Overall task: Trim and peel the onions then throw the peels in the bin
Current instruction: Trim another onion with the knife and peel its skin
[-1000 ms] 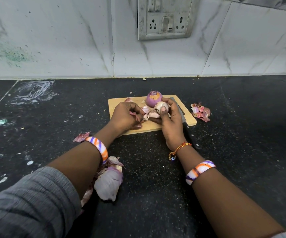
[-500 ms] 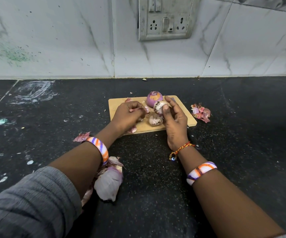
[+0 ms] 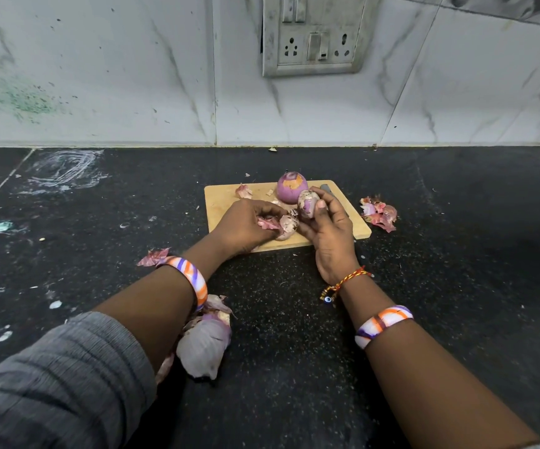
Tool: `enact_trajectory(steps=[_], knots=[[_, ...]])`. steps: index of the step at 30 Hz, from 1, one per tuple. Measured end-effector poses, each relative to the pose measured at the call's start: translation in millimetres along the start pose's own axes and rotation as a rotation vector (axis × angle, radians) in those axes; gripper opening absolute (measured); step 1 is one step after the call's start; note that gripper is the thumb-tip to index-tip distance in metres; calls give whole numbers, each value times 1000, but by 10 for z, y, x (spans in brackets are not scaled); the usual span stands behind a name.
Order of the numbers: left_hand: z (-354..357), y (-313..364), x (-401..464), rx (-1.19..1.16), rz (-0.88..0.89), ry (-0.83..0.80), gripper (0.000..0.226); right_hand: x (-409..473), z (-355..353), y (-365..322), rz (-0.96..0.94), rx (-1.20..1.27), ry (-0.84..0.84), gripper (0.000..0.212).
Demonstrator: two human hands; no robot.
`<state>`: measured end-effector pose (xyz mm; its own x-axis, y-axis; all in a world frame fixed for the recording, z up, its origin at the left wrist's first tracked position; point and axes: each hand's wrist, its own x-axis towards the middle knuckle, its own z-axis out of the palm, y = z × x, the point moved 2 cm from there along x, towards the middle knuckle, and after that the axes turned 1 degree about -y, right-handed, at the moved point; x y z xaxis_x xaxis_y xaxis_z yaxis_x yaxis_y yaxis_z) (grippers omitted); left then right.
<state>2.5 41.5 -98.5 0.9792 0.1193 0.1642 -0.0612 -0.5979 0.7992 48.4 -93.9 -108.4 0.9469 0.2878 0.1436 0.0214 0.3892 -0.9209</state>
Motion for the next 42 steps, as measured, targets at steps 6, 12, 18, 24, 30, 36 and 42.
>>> enact_trajectory(steps=[6,12,18,24,30,36,42], knots=[[14,-11,16,-43,-49,14,14,3,2,-23,63,190,19,19],[-18,-10,0,-278,-140,141,25,20,-5,16,62,178,8,18],[-30,22,-9,-239,-90,224,21,1,8,7,68,128,16,13],[-47,12,-20,-351,-213,264,31,9,13,-7,-6,91,35,37],[-59,67,-67,-422,-128,200,27,-8,16,-17,31,78,73,9],[-62,65,-74,-415,-135,169,31,-22,27,-59,22,-1,88,28],[-53,-3,-41,-522,-200,284,31,29,21,-128,-148,-502,168,19]])
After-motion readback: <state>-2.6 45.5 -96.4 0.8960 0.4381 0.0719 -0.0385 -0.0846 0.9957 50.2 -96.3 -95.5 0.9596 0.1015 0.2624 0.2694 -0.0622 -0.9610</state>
